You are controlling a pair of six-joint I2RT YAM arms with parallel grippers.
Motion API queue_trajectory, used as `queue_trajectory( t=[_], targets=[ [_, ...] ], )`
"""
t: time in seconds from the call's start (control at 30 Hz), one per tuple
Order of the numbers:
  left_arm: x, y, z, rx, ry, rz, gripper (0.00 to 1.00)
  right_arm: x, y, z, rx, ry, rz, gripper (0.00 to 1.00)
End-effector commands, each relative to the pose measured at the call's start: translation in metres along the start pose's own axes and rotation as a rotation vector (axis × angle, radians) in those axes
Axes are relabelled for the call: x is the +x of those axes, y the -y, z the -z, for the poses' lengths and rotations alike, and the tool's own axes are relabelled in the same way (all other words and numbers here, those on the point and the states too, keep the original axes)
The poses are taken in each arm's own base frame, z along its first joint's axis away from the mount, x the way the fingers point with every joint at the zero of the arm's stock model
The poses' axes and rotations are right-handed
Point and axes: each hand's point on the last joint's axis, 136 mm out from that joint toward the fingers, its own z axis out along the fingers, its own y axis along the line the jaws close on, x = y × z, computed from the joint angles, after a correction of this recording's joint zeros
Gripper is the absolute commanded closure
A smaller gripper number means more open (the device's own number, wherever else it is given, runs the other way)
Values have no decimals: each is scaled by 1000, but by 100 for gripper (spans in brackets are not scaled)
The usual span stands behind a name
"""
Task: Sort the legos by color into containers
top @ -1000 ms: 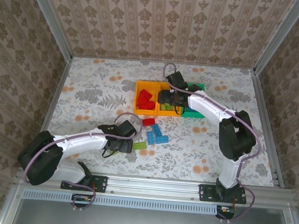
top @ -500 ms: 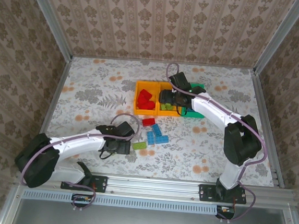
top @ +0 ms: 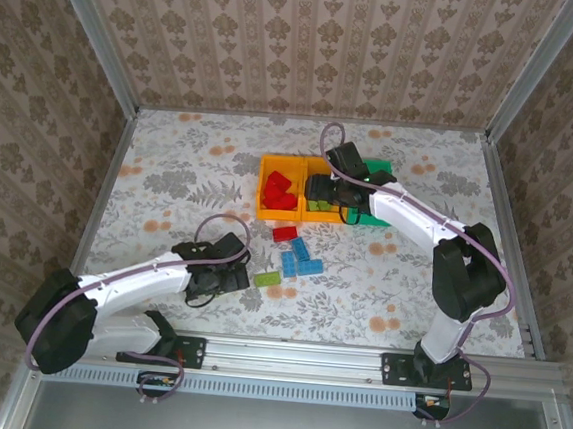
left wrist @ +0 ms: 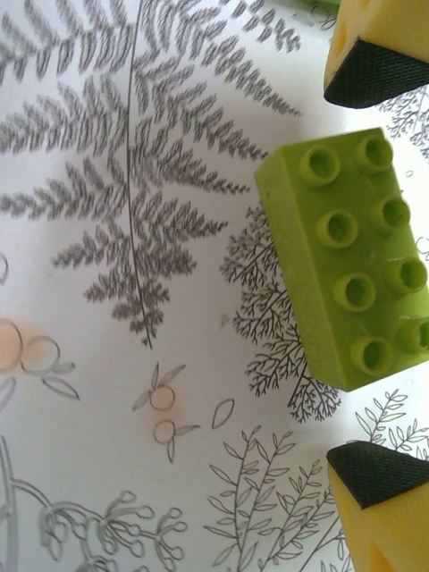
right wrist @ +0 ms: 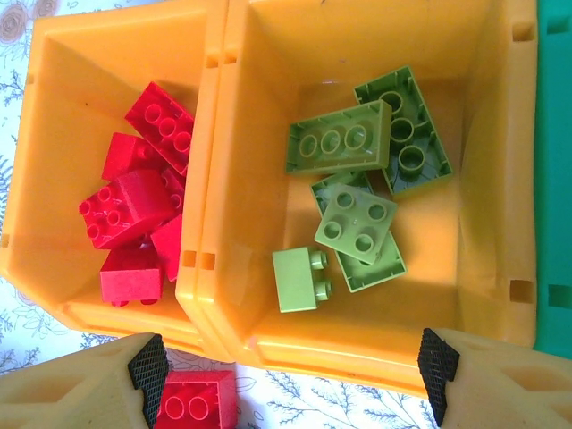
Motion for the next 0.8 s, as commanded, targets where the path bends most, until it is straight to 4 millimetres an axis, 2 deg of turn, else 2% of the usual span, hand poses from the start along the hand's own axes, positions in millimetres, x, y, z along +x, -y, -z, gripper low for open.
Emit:
queue_trajectory(
  t=[0.0, 0.2, 0.63, 0.77],
  targets=[
    [4, -4, -2, 23, -16, 134, 0, -4, -9, 10, -48, 28, 7, 22],
    [4, -6, -7, 40, -30, 185, 5, -2, -8, 9, -53, 30, 10, 22],
    [2, 11, -16, 67, -64, 161, 12, 2, 5, 15, -32, 36, -8, 22],
    [1, 8, -15, 63, -52, 160, 19, 1, 6, 17, -30, 39, -11, 21]
  ],
)
